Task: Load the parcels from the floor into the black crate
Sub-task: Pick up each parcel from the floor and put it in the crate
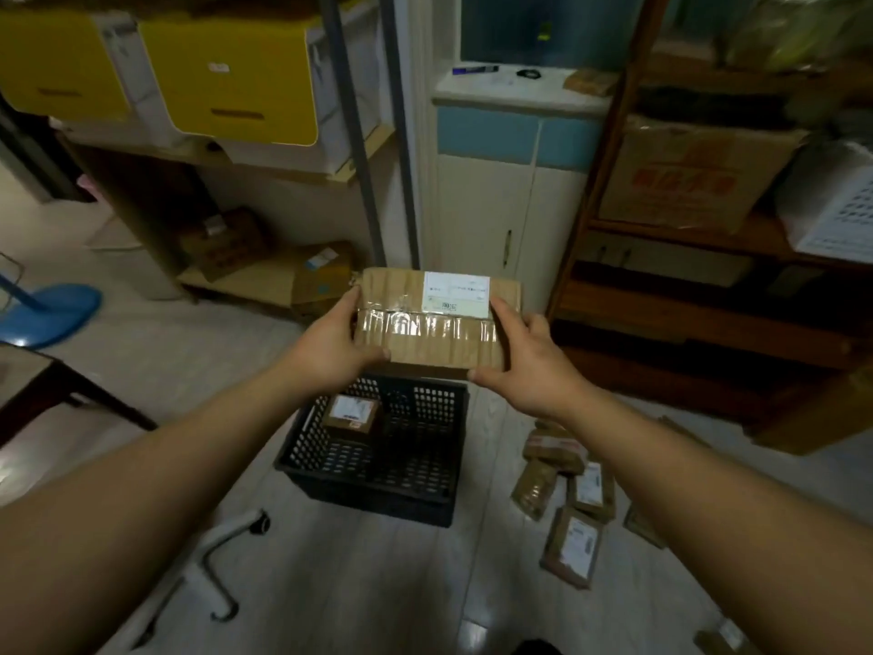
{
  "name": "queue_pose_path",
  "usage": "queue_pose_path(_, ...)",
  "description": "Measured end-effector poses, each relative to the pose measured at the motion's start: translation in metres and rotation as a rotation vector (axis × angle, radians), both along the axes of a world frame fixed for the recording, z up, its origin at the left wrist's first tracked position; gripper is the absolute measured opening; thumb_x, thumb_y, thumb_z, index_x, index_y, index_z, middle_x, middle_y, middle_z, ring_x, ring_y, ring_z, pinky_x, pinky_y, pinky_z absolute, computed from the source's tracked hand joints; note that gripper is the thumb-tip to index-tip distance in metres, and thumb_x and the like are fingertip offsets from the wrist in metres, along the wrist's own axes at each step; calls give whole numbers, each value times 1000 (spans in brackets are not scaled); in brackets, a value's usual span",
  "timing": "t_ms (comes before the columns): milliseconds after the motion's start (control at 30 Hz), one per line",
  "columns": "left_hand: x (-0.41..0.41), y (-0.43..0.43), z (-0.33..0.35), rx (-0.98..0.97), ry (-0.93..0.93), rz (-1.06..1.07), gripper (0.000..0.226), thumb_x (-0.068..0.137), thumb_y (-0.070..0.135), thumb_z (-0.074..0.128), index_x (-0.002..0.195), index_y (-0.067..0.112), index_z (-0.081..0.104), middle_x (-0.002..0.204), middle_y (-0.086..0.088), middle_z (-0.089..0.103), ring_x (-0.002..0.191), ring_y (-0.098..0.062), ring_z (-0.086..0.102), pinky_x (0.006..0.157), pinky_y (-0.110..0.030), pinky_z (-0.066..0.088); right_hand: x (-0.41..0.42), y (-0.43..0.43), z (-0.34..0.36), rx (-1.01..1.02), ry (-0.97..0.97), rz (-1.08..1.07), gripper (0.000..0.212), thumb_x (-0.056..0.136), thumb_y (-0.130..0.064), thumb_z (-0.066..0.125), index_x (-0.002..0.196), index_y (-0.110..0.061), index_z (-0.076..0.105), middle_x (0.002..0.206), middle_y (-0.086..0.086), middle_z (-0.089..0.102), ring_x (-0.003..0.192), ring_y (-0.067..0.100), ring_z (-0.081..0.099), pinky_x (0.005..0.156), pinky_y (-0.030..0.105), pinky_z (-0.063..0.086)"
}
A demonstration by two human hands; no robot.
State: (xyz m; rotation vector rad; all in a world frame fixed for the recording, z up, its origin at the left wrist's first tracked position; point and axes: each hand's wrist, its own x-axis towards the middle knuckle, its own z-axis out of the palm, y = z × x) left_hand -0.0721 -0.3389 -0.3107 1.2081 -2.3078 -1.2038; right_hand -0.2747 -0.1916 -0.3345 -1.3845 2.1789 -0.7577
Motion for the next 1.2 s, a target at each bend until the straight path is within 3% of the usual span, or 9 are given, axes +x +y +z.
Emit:
queue_pose_path(133, -4, -43, -20, 15, 46, -51, 93, 74, 14, 74, 142, 41, 16, 128, 15, 42, 107, -1, 47, 94, -31, 46, 3, -42, -19, 29, 3, -23, 99, 76, -44, 71, 141, -50, -3, 147, 1, 15, 128, 27, 37, 99, 36, 36)
queue_pose_path(233, -17, -79, -43, 7, -10, -73, 100, 74, 18, 74, 146, 37, 7, 140, 12, 34, 116, -2, 43, 94, -26, 43, -9, -78, -42, 78, -4, -37, 101, 75, -46, 71, 141, -49, -5, 146, 2, 15, 127, 28, 37, 96, 34, 36)
queue_pose_path(367, -39, -125, -79, 60, -33, -109, 100, 73, 24, 76, 145, 36, 8, 117, 27, 32, 98, 12, 45, 72, -5, 40, -29, -130, -84, 125, -24, 0, 105, 72, -46, 74, 142, -47, -5, 139, 7, 21, 120, 31, 41, 91, 33, 37)
queue_pose_path(433, -51, -150, -100, 46, -30, -147, 90, 72, 24, 77, 142, 32, 21, 124, 24, 39, 109, 10, 45, 82, -10, 45, -37, -159, -109, 158, -25, 19, 106, 73, -47, 74, 144, -43, -4, 139, 11, 20, 118, 33, 43, 94, 37, 40)
queue_pose_path(500, -63, -176, -124, 55, -45, -208, 82, 71, 20, 78, 138, 24, 31, 134, 6, 47, 120, -7, 48, 96, -34, 49, -44, -185, -134, 213, -26, 14, 107, 74, -46, 73, 144, -43, -7, 140, 12, 17, 119, 35, 41, 97, 41, 40)
queue_pose_path(567, -73, -199, -152, 69, -104, -237, 82, 73, 19, 76, 140, 22, 30, 136, -3, 46, 124, -17, 47, 99, -43, 46, -46, -206, -159, 256, -29, -13, 108, 74, -47, 73, 144, -43, -9, 137, 11, 16, 118, 36, 38, 97, 42, 39)
queue_pose_path(833, -78, -266, -276, 185, -280, -301, 100, 74, 33, 74, 148, 33, 8, 148, -4, 29, 130, -22, 40, 105, -45, 40, -29, -256, -266, 395, -108, -166, 107, 73, -58, 68, 144, -45, -11, 135, 9, 12, 121, 33, 30, 100, 39, 33)
queue_pose_path(1000, -60, -295, -372, 142, -358, -374, 110, 74, 39, 73, 147, 34, -9, 157, 8, -9, 143, -21, 10, 114, -42, 20, 1, -275, -353, 372, -74, -237, 97, 77, -53, 67, 146, -41, 0, 143, 11, 11, 126, 35, 29, 105, 42, 31)
queue_pose_path(1200, -40, -308, -497, 156, -423, -381, 103, 78, 27, 71, 149, 25, -4, 158, 3, -6, 144, -22, 6, 114, -36, 15, 31, -284, -483, 429, -29, -199, 94, 84, -51, 60, 146, -39, -9, 147, 15, 6, 128, 34, 28, 106, 43, 35)
